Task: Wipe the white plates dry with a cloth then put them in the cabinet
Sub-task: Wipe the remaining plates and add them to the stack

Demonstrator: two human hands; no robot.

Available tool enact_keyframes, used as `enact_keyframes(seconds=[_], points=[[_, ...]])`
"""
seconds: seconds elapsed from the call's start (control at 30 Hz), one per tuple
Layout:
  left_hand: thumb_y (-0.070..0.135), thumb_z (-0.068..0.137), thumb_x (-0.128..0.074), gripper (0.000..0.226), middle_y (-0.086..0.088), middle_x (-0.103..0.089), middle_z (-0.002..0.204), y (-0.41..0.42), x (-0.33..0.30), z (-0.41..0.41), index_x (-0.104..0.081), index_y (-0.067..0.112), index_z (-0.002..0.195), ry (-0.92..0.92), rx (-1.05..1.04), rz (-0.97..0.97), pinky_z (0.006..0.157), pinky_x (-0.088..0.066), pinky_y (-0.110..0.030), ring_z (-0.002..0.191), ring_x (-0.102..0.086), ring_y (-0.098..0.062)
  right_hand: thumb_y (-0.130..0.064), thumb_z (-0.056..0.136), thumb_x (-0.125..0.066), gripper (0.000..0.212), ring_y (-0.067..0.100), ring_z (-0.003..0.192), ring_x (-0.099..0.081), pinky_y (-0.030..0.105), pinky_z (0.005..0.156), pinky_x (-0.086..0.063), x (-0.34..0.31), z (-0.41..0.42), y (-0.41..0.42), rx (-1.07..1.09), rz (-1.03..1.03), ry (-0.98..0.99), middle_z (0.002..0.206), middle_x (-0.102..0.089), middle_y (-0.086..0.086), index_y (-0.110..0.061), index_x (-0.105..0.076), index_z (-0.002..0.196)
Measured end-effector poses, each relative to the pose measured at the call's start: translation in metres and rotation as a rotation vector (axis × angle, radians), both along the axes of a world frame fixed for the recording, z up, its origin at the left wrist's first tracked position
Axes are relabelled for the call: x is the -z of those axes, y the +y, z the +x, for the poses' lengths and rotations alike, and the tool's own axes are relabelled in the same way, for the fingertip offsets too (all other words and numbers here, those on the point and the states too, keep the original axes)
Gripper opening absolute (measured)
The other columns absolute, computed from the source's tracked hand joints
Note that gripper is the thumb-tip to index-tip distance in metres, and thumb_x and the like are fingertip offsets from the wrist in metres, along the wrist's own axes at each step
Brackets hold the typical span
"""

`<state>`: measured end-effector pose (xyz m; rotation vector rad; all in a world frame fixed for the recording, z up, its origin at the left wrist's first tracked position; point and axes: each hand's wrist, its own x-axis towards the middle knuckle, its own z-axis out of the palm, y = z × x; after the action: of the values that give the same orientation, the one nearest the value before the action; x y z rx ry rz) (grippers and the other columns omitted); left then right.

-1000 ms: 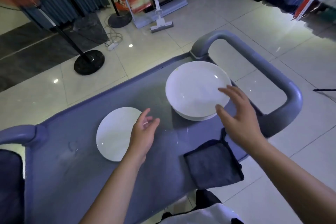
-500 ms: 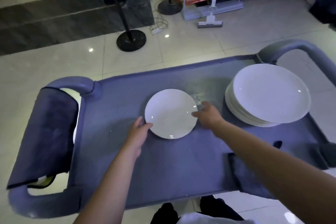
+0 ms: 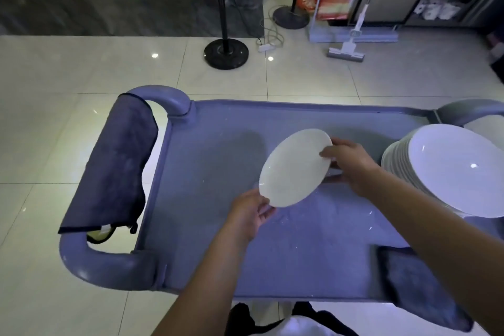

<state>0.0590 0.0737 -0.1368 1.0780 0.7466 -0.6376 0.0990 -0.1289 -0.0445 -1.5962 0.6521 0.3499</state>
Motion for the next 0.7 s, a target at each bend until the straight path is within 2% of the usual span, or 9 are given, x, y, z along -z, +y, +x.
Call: enact_keyframes(seconds=[0.1, 0.2, 0.3, 0.43, 0.5, 0.53, 0.6, 0.63, 0.7], points=[[-0.018, 0.094, -0.044, 0.027, -0.008, -0.070, 0.058, 0.001, -0.006, -0.011, -0.061, -0.001, 0.082, 0.105, -0.089, -0.188, 0.048, -0.057, -0.022, 0.066, -0.066, -0.017, -0.006, 0.091, -0.057, 0.029, 0.029, 0.086, -0.066, 0.041, 0.061, -0.061, -0.024, 0.005, 0.028, -0.074, -0.001, -0.059, 0.104, -0.067, 0.013, -0.017, -0.068, 0.116], [-0.018, 0.094, -0.049, 0.023, -0.012, -0.068, 0.059, 0.002, -0.011, -0.021, -0.061, -0.006, 0.078, 0.194, -0.097, -0.298, 0.047, -0.057, -0.024, 0.050, -0.067, -0.018, -0.011, 0.088, -0.063, 0.018, 0.028, 0.091, -0.066, 0.040, 0.061, -0.060, -0.038, 0.007, 0.050, -0.136, -0.119, -0.070, 0.106, -0.068, 0.011, -0.023, -0.069, 0.100], [-0.017, 0.093, -0.053, 0.019, -0.014, -0.068, 0.068, 0.004, -0.012, -0.029, -0.064, -0.007, 0.080, 0.217, -0.073, -0.366, 0.049, -0.059, -0.025, 0.058, -0.066, -0.022, -0.010, 0.085, -0.065, 0.031, 0.026, 0.088, -0.065, 0.037, 0.056, -0.059, -0.045, 0.002, 0.059, -0.163, -0.176, -0.048, 0.109, -0.069, 0.013, -0.022, -0.069, 0.113], [-0.006, 0.095, -0.056, 0.013, -0.013, -0.071, 0.072, 0.010, -0.012, -0.032, -0.063, -0.003, 0.085, 0.225, -0.043, -0.407, 0.048, -0.059, -0.028, 0.062, -0.070, -0.022, 0.001, 0.086, -0.057, 0.035, 0.026, 0.081, -0.065, 0.032, 0.052, -0.056, -0.052, -0.020, 0.048, -0.058, -0.156, -0.083, 0.097, -0.069, 0.011, -0.019, -0.069, 0.112], [0.001, 0.094, -0.057, 0.008, -0.011, -0.072, 0.082, 0.018, -0.015, -0.034, -0.065, 0.002, 0.096, 0.170, -0.045, -0.456, 0.053, -0.061, -0.032, 0.073, -0.069, -0.022, 0.004, 0.085, -0.051, 0.039, 0.027, 0.076, -0.062, 0.032, 0.053, -0.054, -0.053, -0.040, 0.033, 0.045, -0.059, -0.093, 0.096, -0.065, 0.012, -0.017, -0.071, 0.110], [0.003, 0.092, -0.058, 0.016, -0.011, -0.073, 0.090, 0.021, -0.018, -0.037, -0.065, 0.006, 0.106, 0.107, -0.025, -0.483, 0.057, -0.062, -0.034, 0.079, -0.071, -0.023, 0.004, 0.084, -0.048, 0.040, 0.030, 0.076, -0.058, 0.032, 0.057, -0.054, -0.051, -0.054, 0.022, 0.090, 0.022, -0.088, 0.098, -0.062, 0.012, -0.016, -0.071, 0.111], [0.006, 0.084, -0.059, 0.040, -0.009, -0.075, 0.108, 0.024, -0.024, -0.041, -0.064, 0.013, 0.123, -0.039, 0.050, -0.530, 0.065, -0.063, -0.041, 0.094, -0.070, -0.026, -0.002, 0.082, -0.046, 0.045, 0.034, 0.087, -0.046, 0.036, 0.075, -0.050, -0.040, -0.084, 0.003, 0.174, 0.184, -0.077, 0.107, -0.056, 0.013, -0.017, -0.072, 0.115], [0.007, 0.081, -0.059, 0.046, -0.008, -0.075, 0.108, 0.024, -0.028, -0.043, -0.064, 0.016, 0.125, -0.100, 0.085, -0.536, 0.065, -0.063, -0.042, 0.090, -0.067, -0.026, -0.004, 0.082, -0.045, 0.046, 0.032, 0.093, -0.044, 0.040, 0.082, -0.045, -0.033, -0.099, -0.005, 0.231, 0.247, -0.081, 0.110, -0.056, 0.013, -0.018, -0.072, 0.117], [0.006, 0.078, -0.060, 0.047, -0.007, -0.072, 0.095, 0.020, -0.037, -0.048, -0.066, 0.019, 0.122, -0.180, 0.157, -0.520, 0.058, -0.061, -0.037, 0.068, -0.052, -0.021, -0.009, 0.088, -0.047, 0.036, 0.031, 0.088, -0.052, 0.037, 0.080, -0.049, -0.020, -0.130, -0.016, 0.328, 0.367, -0.072, 0.102, -0.063, 0.011, -0.019, -0.070, 0.114]])
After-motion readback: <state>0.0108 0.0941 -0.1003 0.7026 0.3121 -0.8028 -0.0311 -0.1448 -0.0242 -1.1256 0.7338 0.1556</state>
